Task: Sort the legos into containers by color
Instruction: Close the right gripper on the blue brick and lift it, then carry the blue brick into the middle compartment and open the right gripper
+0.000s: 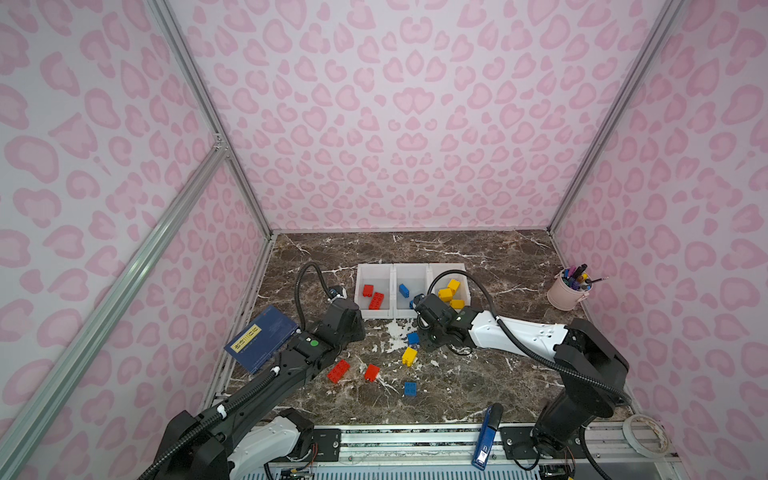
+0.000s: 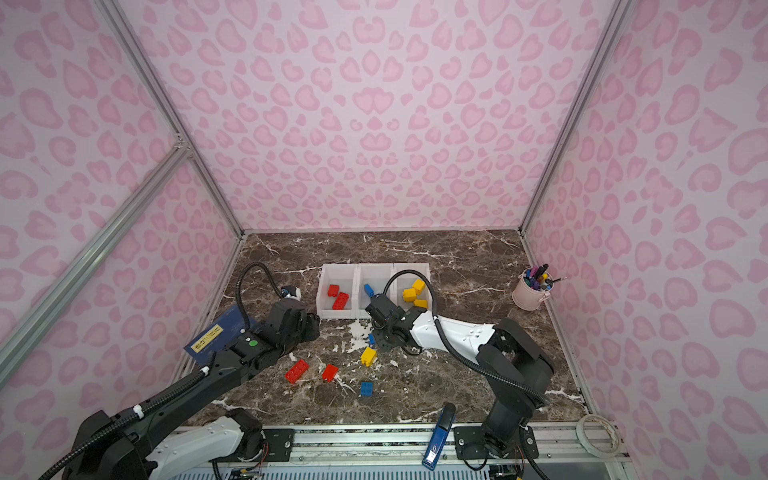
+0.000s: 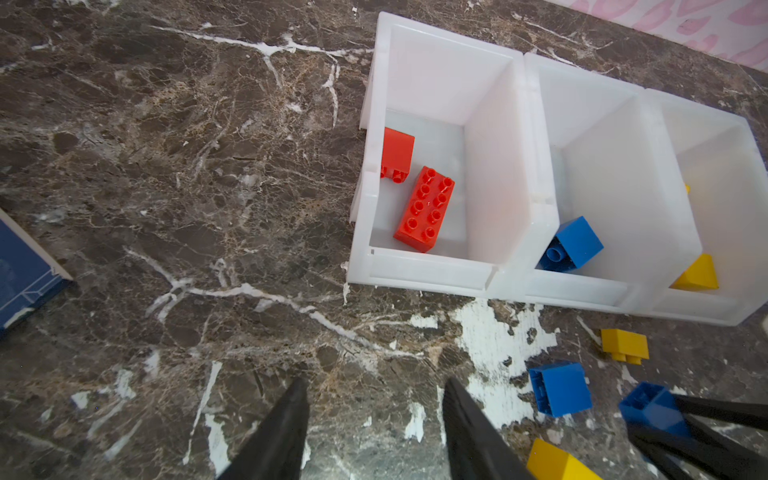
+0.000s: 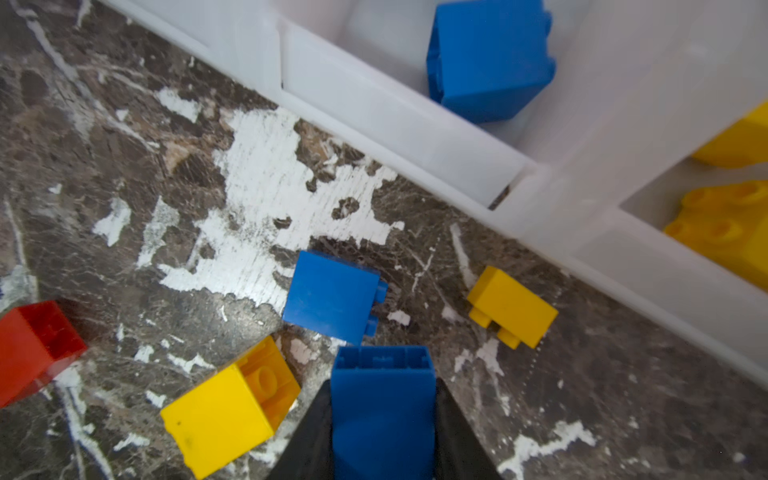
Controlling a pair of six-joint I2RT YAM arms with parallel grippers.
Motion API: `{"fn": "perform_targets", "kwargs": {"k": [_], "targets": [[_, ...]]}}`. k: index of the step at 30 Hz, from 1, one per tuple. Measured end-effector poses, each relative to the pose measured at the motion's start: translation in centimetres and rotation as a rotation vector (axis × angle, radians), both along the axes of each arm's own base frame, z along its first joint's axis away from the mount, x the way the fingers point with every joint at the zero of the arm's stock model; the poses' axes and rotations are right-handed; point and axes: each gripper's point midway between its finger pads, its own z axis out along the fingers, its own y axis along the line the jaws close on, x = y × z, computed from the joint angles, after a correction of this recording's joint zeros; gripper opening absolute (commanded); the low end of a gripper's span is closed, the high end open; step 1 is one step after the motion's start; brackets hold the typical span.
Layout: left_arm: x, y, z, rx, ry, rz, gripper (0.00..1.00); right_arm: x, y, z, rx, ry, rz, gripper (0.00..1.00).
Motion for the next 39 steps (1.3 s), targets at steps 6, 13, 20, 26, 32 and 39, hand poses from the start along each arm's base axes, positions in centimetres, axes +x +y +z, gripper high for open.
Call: {"fn": "perform_targets", "kwargs": {"k": [6,13,20,26,32,39], "targets": [[0.0,0.1,0.0,0.001,-0.002,0.002,0.55,2.0,-1.5,3.0,0.035,-0.049,-0.040,0.35],[0.0,0.0,0.2,-0.001,-0.006,0.001,0.54,2.7,-2.5,3.6,0.024,-0.053,-0.045,0.35],[0.0,0.0,0.1,0.000,-0.002,0.000,0.55,5.5,-2.3,6.1,0.040,-0.105,-0.063,0.35],[-0.1,-0.3,0.0,-0.010,0.003,-0.013,0.55,8.8,0.1,6.2,0.033,-0.117,-0.031,0.35],[-0.7,-0.5,-0.1,-0.018,0.004,-0.027,0.55,12.9,2.8,5.5,0.007,-0.138,-0.016,0.35],[-1.1,-0.3,0.1,-0.036,-0.009,-0.024,0.55,15.0,3.6,3.3,-0.050,-0.135,-0.036,0.38]]}}
